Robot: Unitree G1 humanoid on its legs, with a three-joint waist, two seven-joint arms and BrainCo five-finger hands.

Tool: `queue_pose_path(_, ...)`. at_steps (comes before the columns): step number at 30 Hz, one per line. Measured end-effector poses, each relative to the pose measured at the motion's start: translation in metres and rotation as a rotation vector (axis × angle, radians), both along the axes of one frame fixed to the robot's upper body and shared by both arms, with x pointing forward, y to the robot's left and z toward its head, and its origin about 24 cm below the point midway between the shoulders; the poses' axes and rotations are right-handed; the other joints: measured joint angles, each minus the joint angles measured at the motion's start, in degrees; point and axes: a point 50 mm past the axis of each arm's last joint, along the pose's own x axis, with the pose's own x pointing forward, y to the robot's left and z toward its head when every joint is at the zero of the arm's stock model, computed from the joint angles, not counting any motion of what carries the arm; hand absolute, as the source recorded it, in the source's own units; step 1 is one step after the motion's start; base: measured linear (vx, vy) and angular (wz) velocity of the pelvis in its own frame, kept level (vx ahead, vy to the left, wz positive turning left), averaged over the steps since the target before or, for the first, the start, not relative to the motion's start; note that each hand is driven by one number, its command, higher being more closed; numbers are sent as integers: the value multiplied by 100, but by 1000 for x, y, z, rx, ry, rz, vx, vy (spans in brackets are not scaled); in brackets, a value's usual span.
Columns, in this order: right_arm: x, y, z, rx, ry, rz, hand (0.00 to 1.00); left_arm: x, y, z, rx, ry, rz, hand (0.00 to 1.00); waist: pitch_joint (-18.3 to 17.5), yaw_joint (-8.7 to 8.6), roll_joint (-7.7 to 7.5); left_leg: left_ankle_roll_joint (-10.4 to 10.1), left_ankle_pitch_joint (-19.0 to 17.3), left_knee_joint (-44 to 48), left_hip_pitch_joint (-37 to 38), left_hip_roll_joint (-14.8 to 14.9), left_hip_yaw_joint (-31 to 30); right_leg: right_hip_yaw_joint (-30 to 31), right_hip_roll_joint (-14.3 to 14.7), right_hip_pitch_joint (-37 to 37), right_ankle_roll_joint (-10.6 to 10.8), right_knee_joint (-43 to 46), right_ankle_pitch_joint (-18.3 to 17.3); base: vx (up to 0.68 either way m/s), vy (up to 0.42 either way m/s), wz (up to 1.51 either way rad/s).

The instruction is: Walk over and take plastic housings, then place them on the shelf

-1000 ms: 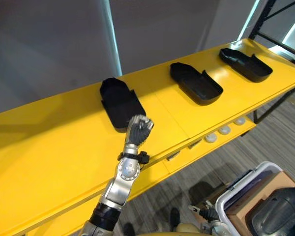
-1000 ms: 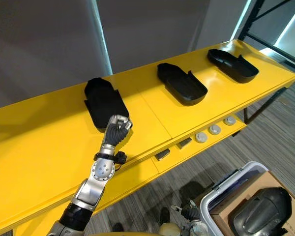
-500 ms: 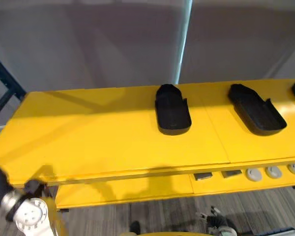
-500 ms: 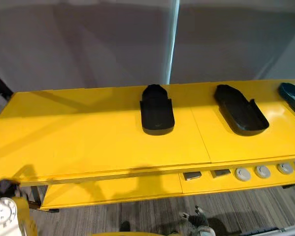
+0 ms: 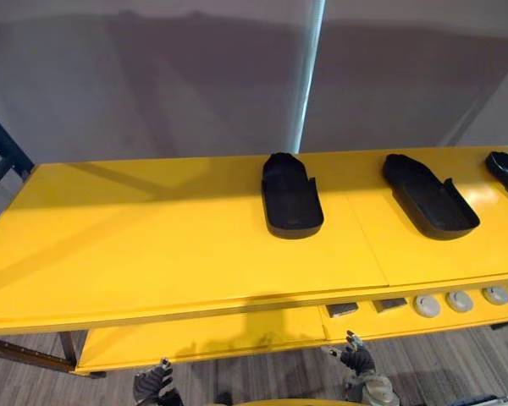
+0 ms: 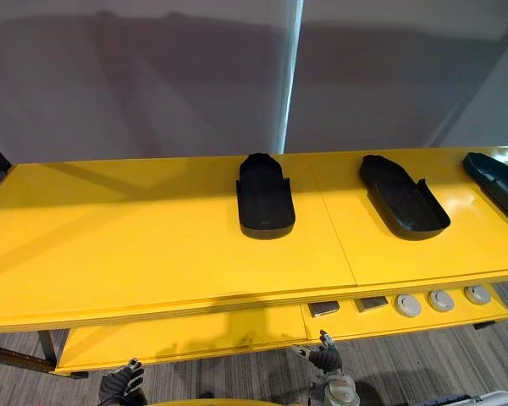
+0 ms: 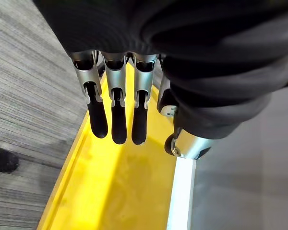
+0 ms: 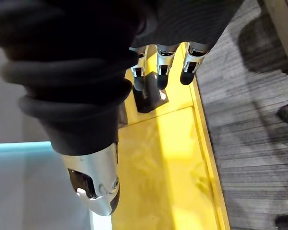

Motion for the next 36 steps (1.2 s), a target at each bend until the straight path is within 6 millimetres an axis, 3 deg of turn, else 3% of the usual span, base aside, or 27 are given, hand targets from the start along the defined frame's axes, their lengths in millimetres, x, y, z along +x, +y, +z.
queue_pose_path(4,-3,-4,-2,-19,20,-16,0,3,-9,-6,16,50,-124,0,42,-69,92,-14,-10,-9,70,-2,52,57,6,-10,1,-14,2,39,3,-9)
queue_pose_path(10,-3,-8,-3,-30,28,-20,0,6,-15,-7,33,72,-224,0,99,-149,114,-65,-112,58,141,19,269,294,35,-49,0,30,-1,17,5,-21)
queue_pose_path(15,11,-11,2,-49,-7,-14,0,13,-20,-6,37,58,-253,0,257,-140,105,-46,-878,1373,-385,84,490,894,55,-533,-18,397,-60,-57,22,-51)
queue_pose_path(19,12,-13,3,-63,-8,-13,0,26,-22,-3,45,25,-260,0,324,-140,53,19,-1070,1723,-513,97,637,1115,100,-641,19,426,-4,-36,33,-30)
queue_pose_path(24,34,-10,12,-88,-66,28,0,38,-20,1,64,-5,-250,0,415,-19,46,180,-1292,2087,-774,173,1039,1836,233,-1008,91,11,631,-80,79,-88)
queue_pose_path(26,44,-9,20,-96,-107,34,0,58,-21,10,75,-72,-251,0,586,11,44,369,-1300,2216,-967,242,1372,1897,225,-1195,146,-240,1182,-210,104,-71)
queue_pose_path(27,47,-8,21,-94,-113,37,0,62,-20,13,77,-89,-245,0,604,5,51,410,-1295,2214,-988,294,1482,1865,223,-1246,155,-150,1168,-251,99,-39)
queue_pose_path(29,37,-3,15,-83,-84,48,0,62,-17,14,94,-98,-233,0,690,10,51,458,-1272,2232,-910,319,1537,1703,119,-1574,2,2363,-60,-238,53,-6)
queue_pose_path(31,27,3,10,-65,-56,57,0,57,-13,14,106,-84,-229,0,599,45,-93,447,-1218,2232,-916,304,1544,1720,96,-1330,155,3264,-530,-117,-35,5)
queue_pose_path(33,27,9,9,-48,-55,56,0,47,-7,11,116,-56,-220,0,487,74,-268,417,-1110,2271,-1110,287,1571,1679,85,-848,242,3117,-851,-119,-166,-11)
queue_pose_path(34,29,9,10,-49,-63,57,0,47,-7,11,114,-57,-219,0,412,182,-361,395,-1042,2450,-1355,303,1617,1533,35,-543,269,2260,-1102,-131,-237,-46)
queue_pose_path(35,36,7,11,-57,-70,64,0,49,-9,11,110,-61,-219,0,355,265,-456,354,-909,2570,-1711,347,1605,1391,137,-414,162,1381,-1276,-116,-208,-52)
queue_pose_path(36,41,4,13,-68,-78,67,0,51,-13,10,99,-62,-217,0,401,306,-380,309,-874,2592,-1812,384,1574,1396,223,-386,84,1104,-1291,-160,-185,-35)
